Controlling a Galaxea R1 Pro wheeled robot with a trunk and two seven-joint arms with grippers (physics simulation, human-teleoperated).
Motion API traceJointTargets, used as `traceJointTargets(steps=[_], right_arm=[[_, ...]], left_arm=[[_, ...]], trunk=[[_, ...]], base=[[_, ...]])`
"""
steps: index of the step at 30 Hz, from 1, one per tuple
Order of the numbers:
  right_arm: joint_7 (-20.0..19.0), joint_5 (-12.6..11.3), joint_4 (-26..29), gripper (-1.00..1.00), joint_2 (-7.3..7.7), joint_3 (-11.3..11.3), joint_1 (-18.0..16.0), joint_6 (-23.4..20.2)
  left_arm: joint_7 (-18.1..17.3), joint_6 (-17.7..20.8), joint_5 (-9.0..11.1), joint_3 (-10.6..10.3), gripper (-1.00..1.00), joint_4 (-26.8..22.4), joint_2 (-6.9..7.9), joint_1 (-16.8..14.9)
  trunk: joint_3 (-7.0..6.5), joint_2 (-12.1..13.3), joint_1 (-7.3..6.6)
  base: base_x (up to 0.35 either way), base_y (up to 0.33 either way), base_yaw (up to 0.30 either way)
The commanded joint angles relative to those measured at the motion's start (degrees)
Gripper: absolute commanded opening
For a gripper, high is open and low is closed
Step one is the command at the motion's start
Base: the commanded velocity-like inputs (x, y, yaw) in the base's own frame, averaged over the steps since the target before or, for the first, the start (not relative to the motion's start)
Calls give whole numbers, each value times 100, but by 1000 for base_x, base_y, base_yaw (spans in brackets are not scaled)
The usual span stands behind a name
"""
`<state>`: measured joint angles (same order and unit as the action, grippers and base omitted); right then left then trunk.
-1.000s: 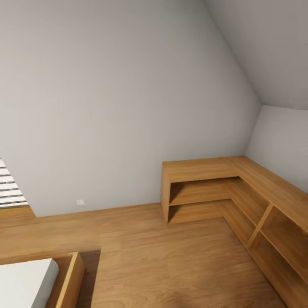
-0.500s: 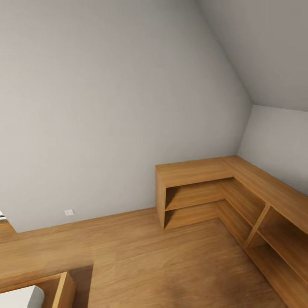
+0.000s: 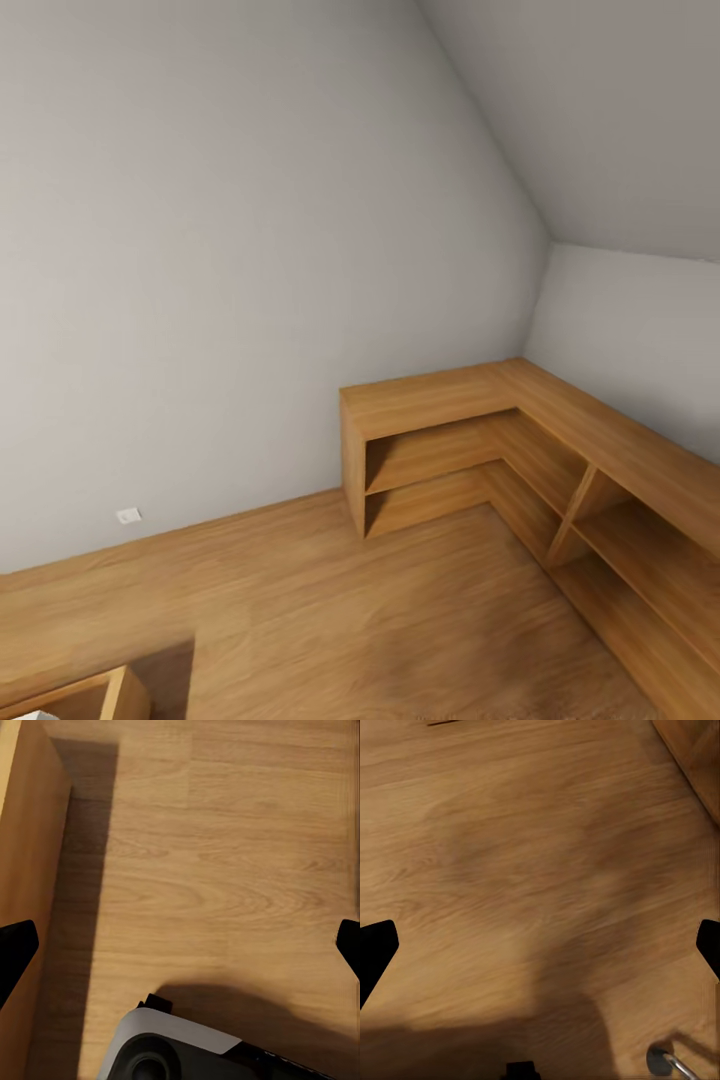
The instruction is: In the bedroom, organize the workspace by keeping the computer under the desk, ensuring the monitor is on the desk, placing the keyboard on the desk next to the monitor, placing the mouse on the desk next to the keyboard, moving the folder from the swivel chair onto the desk next to the mouse, stacking the notebook on top of the folder with the pen on top of the notebook, and positioning the swivel chair next to the desk.
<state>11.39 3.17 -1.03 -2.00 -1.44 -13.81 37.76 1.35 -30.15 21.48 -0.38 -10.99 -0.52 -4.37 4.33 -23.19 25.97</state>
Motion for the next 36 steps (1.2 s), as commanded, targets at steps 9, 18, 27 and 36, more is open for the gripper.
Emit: traceJointTargets(steps=[9, 18, 27, 36], right_arm=[[48, 34, -13, 100, -2, -14, -8, 5], [48, 34, -17, 100, -2, -14, -8, 3], [48, 34, -15, 100, -2, -14, -8, 3], [48, 34, -13, 100, -2, -14, -8, 3]], left_arm=[[14, -17, 4, -6, 100, 0, -1, -3], [14, -12, 5, -6, 100, 0, -1, -3], [14, -9, 6, -6, 100, 0, -1, -3], [14, -8, 4, -6, 100, 0, -1, -5]], trunk=[[13, -13, 4], [13, -13, 4], [13, -13, 4], [13, -13, 4]], base=[[1, 0, -260], [117, 66, -263], [236, 144, -265], [52, 26, -272]])
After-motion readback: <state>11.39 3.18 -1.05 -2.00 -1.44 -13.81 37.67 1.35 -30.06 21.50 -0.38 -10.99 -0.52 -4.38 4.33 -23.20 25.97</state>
